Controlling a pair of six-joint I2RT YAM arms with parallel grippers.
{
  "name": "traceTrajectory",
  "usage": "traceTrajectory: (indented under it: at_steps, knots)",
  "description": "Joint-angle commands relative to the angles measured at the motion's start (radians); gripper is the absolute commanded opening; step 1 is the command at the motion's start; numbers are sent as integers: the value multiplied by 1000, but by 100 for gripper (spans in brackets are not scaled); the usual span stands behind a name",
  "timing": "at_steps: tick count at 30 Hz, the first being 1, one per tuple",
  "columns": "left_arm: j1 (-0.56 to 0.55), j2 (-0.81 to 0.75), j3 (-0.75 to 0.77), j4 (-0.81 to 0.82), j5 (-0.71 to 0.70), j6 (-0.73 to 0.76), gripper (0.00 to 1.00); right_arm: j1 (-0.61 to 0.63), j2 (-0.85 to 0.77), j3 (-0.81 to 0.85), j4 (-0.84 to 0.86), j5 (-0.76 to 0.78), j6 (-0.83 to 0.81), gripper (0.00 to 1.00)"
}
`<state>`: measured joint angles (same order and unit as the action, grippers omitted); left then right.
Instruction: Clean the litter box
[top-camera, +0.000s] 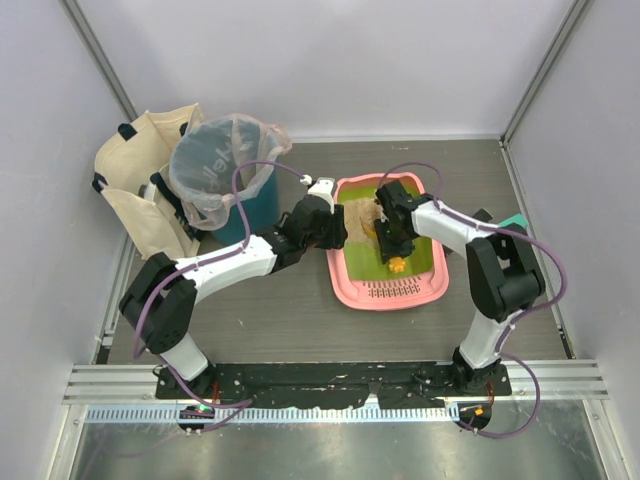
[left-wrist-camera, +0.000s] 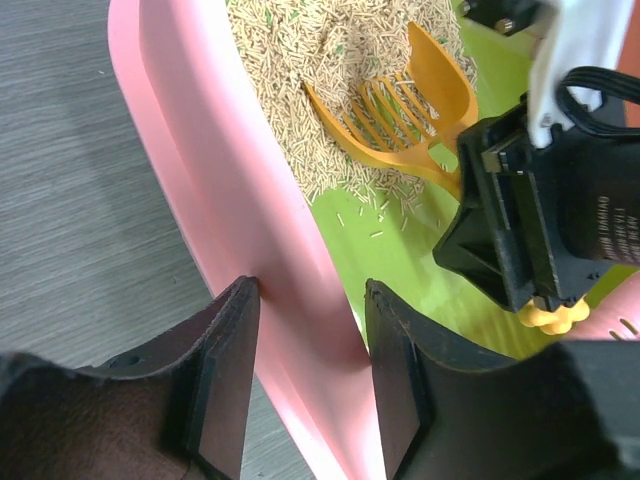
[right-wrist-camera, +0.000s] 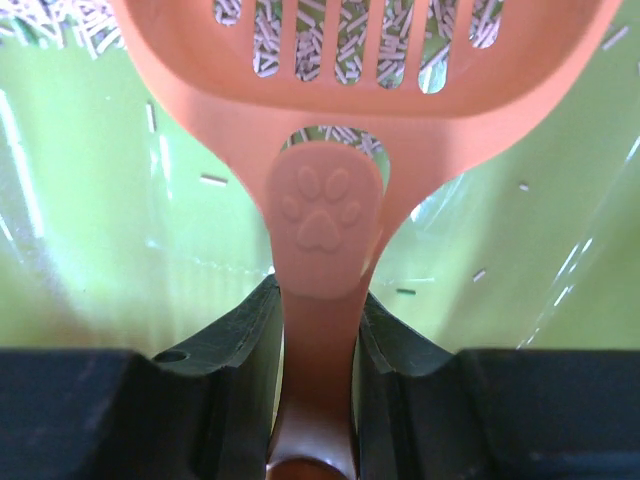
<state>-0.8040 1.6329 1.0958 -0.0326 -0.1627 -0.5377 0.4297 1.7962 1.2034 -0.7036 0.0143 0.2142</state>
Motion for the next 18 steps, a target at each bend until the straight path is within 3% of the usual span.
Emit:
traceTrajectory:
  at_steps: [1,9,18]
  knots:
    - [-11,-59,32,-7,2,18,51,3,-130,-67,124,9,-15,1]
    - [-9,-74,53,-36,11,45,58,3,-207,-179,199,0,-35,1]
    - [-9,-116,38,-39,5,61,59,3,-323,-306,341,-33,-22,1]
